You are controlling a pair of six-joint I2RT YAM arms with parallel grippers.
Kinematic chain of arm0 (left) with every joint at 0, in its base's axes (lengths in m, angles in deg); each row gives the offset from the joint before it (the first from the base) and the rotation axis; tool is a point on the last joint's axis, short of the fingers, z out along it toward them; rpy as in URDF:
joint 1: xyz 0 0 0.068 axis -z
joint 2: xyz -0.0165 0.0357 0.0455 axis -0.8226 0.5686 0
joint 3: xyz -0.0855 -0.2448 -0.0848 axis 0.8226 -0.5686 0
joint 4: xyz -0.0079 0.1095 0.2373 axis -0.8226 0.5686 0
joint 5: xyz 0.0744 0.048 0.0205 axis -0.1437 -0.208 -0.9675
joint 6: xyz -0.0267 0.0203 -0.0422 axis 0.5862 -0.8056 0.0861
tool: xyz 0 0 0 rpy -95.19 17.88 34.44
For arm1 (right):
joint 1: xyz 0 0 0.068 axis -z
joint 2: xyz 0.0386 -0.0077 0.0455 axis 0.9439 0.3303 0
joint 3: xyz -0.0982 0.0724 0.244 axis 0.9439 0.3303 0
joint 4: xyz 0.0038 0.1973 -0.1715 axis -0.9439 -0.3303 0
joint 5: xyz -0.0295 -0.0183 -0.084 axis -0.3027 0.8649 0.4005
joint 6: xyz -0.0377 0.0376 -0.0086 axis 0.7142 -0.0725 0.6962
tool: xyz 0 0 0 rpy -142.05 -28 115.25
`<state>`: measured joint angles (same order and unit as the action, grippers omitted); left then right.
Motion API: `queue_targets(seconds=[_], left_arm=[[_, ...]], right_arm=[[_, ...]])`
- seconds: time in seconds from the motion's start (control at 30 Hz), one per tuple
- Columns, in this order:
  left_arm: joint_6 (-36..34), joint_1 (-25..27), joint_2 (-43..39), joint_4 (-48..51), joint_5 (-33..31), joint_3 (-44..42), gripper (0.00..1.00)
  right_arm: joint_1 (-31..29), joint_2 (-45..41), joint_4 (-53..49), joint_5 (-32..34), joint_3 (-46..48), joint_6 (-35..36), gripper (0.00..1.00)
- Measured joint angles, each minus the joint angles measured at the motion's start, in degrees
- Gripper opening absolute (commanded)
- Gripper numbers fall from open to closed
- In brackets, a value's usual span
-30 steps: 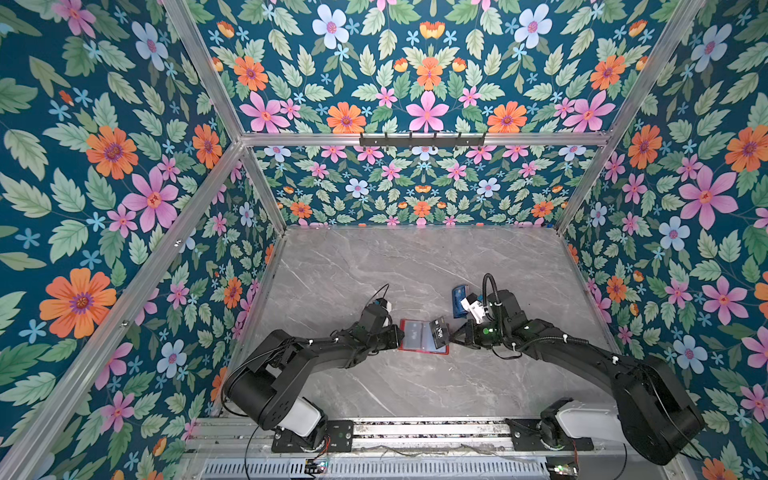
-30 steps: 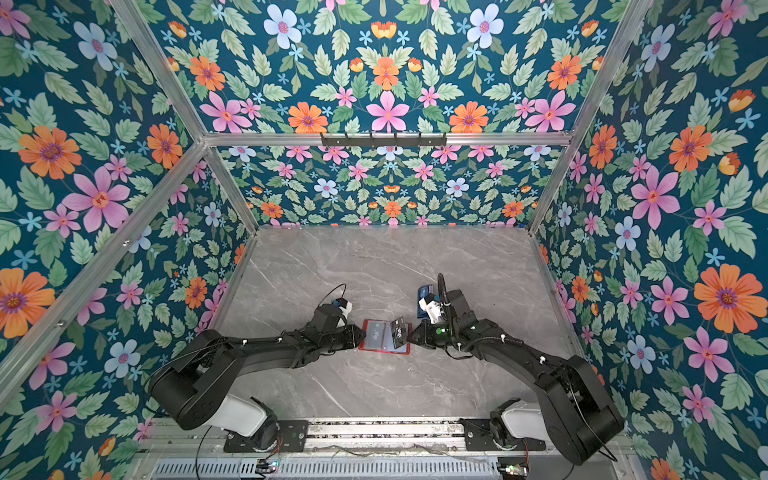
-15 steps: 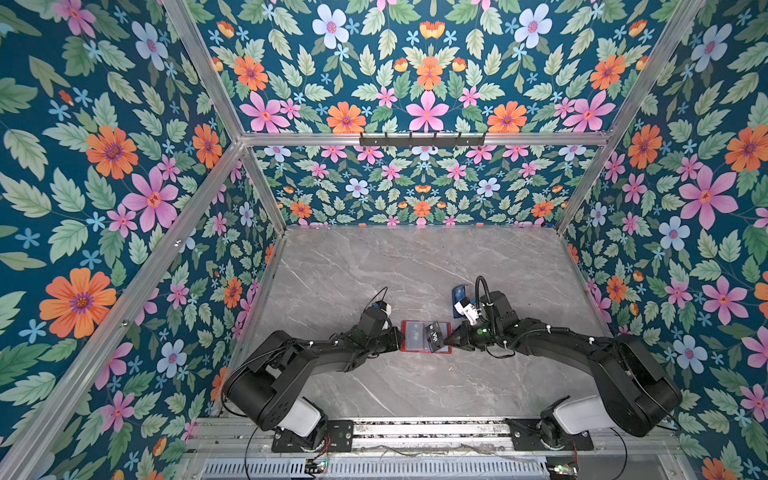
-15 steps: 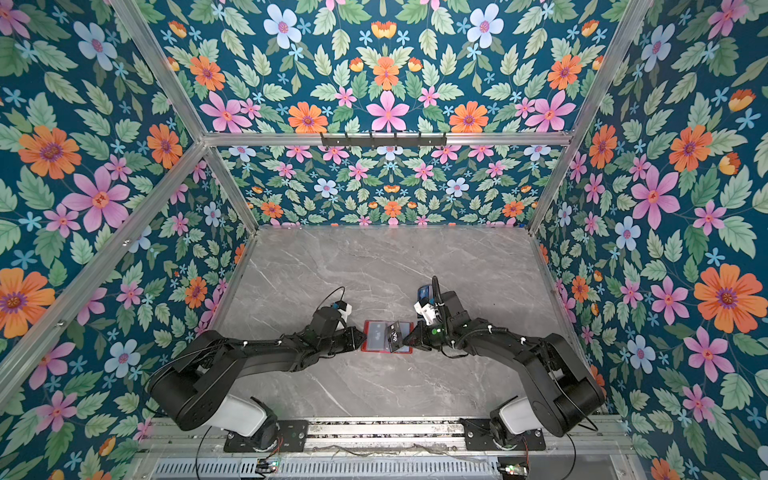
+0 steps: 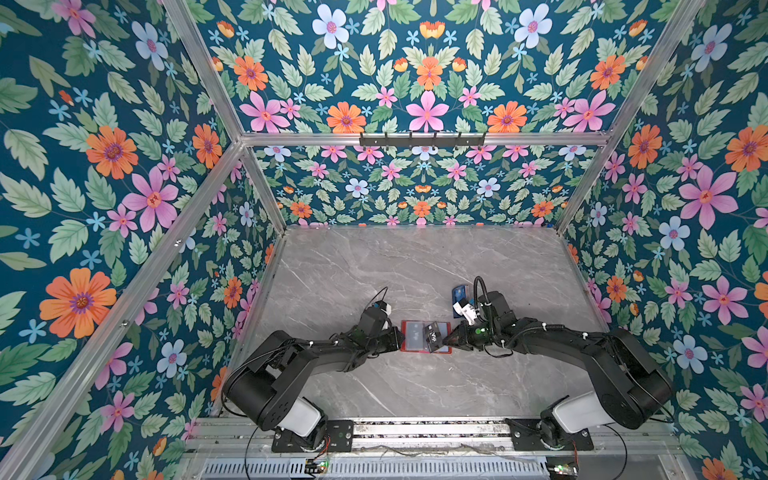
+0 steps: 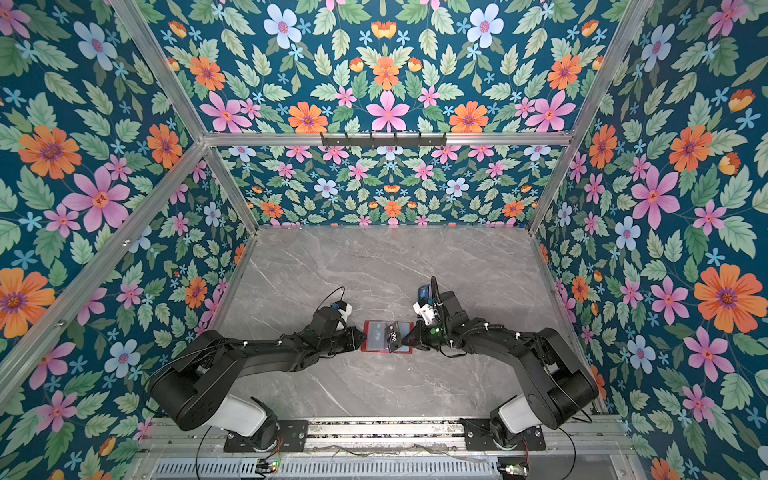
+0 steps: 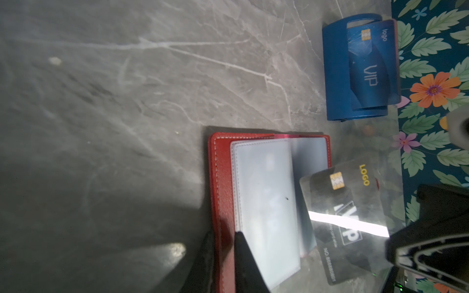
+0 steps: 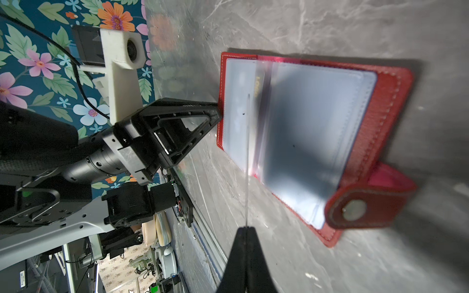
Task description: Put the credit cards into the card holder
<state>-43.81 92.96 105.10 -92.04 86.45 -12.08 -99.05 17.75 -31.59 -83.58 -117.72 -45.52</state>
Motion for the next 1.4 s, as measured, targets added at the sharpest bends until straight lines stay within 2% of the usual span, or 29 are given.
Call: queue_targets(seconds=[0.67, 0.77, 0.87, 1.4], left_arm=[[0.0, 0.2, 0.2, -0.2, 0.0, 0.0, 0.18], [0.0, 0.2, 0.4, -0.4, 0.1, 0.0, 0.14], [0.0, 0.2, 0.4, -0.4, 0.1, -0.2, 0.14], [0.0, 0.3, 0.7, -1.4, 0.2, -0.5, 0.14]], right_arm=[[-0.1, 1.8, 1.2, 0.6, 0.1, -0.3, 0.0], [-0.2, 2.1, 1.7, 0.5, 0.1, -0.4, 0.0], [-0.2, 2.8, 2.2, 0.1, 0.1, -0.4, 0.0], [-0.2, 5.8, 8.0, 0.2, 1.2, -2.9, 0.0]])
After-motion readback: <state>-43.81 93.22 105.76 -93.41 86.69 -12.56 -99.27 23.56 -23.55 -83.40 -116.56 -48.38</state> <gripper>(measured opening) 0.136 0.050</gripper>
